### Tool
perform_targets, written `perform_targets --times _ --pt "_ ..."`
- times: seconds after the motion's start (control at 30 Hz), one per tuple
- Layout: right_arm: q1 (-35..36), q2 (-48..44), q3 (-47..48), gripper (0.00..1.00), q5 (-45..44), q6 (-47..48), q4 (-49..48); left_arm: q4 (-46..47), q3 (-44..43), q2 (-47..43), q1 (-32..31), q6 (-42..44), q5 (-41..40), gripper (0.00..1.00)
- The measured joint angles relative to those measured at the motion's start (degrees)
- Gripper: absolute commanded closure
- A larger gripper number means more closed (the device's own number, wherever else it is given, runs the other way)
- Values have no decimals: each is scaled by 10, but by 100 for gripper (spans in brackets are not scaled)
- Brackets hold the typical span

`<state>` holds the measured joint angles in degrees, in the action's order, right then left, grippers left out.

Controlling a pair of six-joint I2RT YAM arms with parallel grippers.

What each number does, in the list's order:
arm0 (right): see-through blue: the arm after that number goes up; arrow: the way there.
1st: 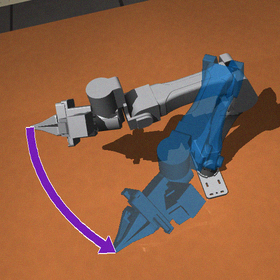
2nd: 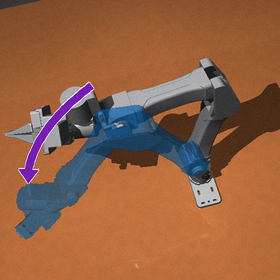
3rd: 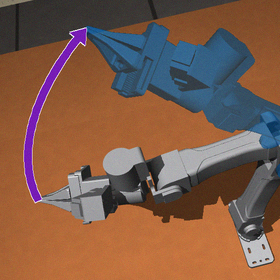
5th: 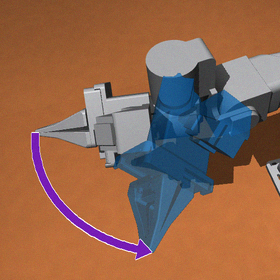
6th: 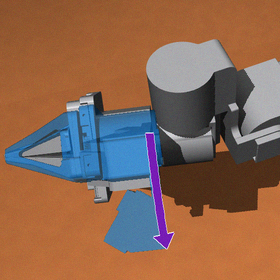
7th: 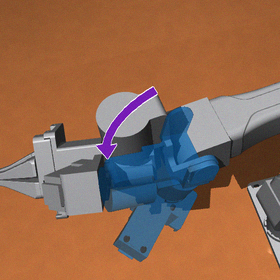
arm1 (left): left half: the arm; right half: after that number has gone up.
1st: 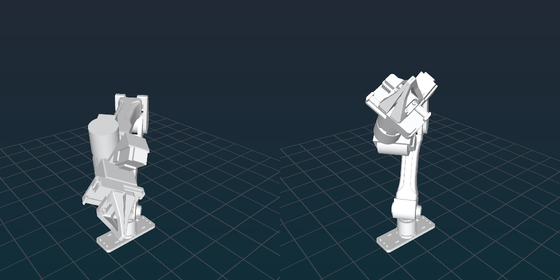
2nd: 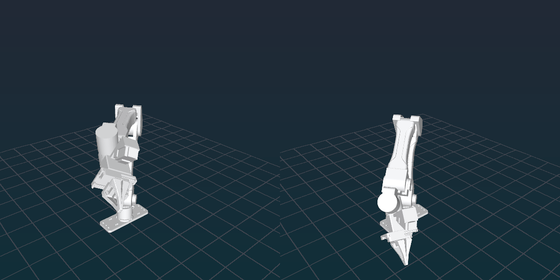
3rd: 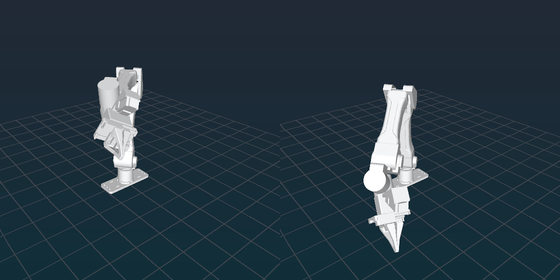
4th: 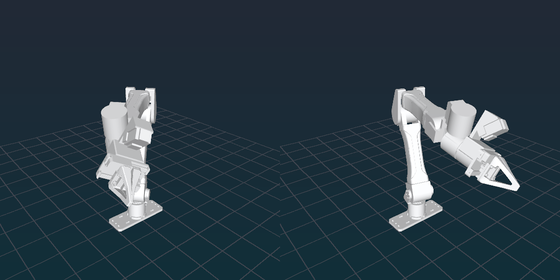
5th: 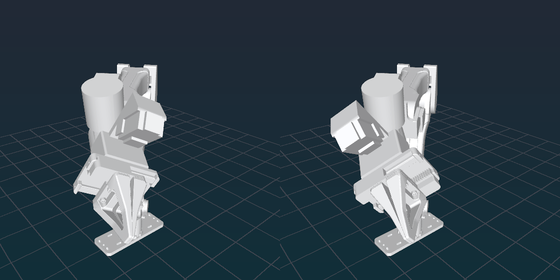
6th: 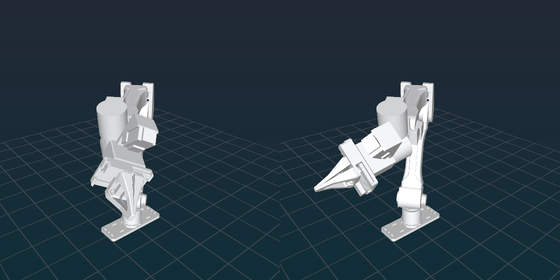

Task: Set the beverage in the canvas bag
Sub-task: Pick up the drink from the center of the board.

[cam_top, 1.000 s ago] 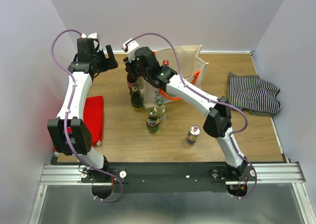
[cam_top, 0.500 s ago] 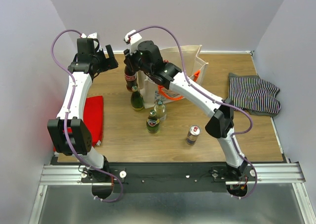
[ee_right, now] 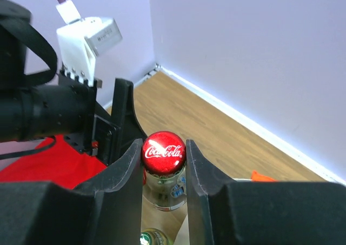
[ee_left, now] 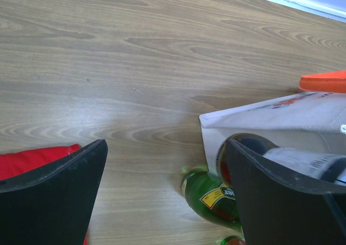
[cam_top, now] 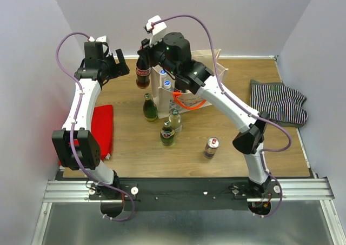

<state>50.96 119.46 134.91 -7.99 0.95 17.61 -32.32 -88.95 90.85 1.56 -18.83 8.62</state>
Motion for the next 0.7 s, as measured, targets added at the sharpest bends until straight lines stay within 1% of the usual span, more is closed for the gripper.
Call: perform_targets --times 0.33,0.7 --pt "0 -45 0 99 7 10 -6 0 0 0 0 -1 4 1" --pt "0 -58 1 99 10 35 -19 1 0 0 0 -1 15 1"
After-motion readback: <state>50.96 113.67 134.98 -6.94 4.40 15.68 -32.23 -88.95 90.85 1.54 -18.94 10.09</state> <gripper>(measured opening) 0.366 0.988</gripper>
